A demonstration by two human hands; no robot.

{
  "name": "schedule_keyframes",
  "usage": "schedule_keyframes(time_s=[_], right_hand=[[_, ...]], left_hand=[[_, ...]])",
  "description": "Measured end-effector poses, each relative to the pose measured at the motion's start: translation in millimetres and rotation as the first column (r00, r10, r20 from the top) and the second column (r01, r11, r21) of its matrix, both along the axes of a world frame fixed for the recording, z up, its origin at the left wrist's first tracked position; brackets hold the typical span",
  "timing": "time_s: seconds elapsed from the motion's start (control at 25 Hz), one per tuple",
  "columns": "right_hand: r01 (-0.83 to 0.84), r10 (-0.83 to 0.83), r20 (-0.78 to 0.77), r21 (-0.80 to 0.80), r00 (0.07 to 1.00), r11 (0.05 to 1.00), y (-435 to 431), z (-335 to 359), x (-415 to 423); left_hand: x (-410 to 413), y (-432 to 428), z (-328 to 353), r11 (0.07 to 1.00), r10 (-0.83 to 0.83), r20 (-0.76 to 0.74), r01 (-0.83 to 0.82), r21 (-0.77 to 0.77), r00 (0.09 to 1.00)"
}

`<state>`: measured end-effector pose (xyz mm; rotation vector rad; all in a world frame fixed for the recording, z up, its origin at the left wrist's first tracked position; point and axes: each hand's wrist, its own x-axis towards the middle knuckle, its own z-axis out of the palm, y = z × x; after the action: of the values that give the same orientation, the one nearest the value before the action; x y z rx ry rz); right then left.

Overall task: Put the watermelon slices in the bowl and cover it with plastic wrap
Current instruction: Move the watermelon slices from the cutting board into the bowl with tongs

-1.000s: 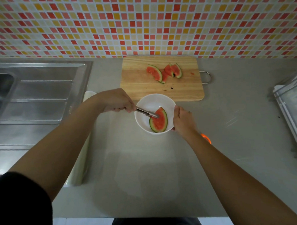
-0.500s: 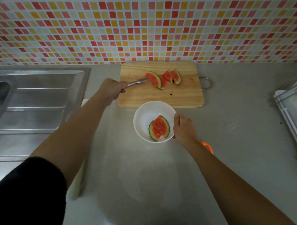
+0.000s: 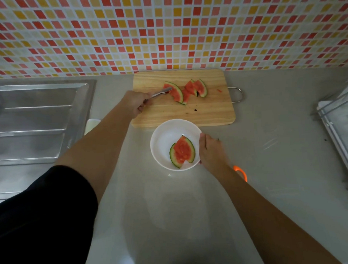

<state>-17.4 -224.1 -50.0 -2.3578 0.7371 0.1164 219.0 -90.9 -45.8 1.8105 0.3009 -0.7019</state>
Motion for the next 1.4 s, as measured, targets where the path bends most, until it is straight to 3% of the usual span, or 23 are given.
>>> schedule_keyframes(time_s=[0.24, 0.4, 0.64, 0.76, 0.88, 1.04, 1.16, 1.24, 1.4], right_hand=[[-0.01, 0.011, -0.054, 0.013, 0.998, 1.0, 1.7, 1.9, -0.1], [0.061, -0.064, 0.026, 0.119, 0.998, 0.991, 2.8, 3.5, -0.3], [0.102, -0.115, 0.058, 0.184, 0.992, 0.978, 3.8, 4.4, -2.8], [0.113, -0.131, 0.07, 0.215, 0.989, 0.97, 4.1, 5.0, -4.2], [0.122, -0.143, 0.074, 0.233, 0.987, 0.965, 5.0, 6.5, -3.1], [0.103, -0.121, 0.075, 0.206, 0.99, 0.973, 6.6, 5.7, -1.6], [0.099, -0.115, 0.072, 0.197, 0.991, 0.975, 5.7, 3.8, 0.2], [0.109, -0.127, 0.075, 0.208, 0.989, 0.972, 4.5, 2.6, 0.3], [0.112, -0.132, 0.089, 0.204, 0.987, 0.973, 1.1, -0.3, 1.0]], left_hand=[[-5.7, 16.2, 8.8, 0.992, 0.072, 0.005, -0.071, -0.1, 0.997], [-11.7, 34.0, 25.0, 0.982, 0.051, -0.004, -0.051, -0.184, 0.999], [-38.6, 76.9, 59.7, 0.965, -0.187, -0.041, 0.175, -0.197, 0.982], [-65.3, 84.5, 61.1, 0.954, -0.297, -0.002, 0.296, -0.042, 0.955], [-86.4, 71.0, 57.3, 0.893, -0.419, 0.097, 0.391, 0.224, 0.903], [-97.8, 57.5, 64.2, 0.625, -0.7, 0.194, 0.459, 0.632, 0.687], [-99.5, 63.5, 83.2, 0.469, -0.814, 0.189, 0.43, 0.771, 0.55], [-91.7, 73.6, 98.2, 0.506, -0.798, 0.22, 0.426, 0.75, 0.562], [-59.9, 58.2, 91.3, 0.83, -0.512, 0.378, 0.331, 0.449, 0.771]])
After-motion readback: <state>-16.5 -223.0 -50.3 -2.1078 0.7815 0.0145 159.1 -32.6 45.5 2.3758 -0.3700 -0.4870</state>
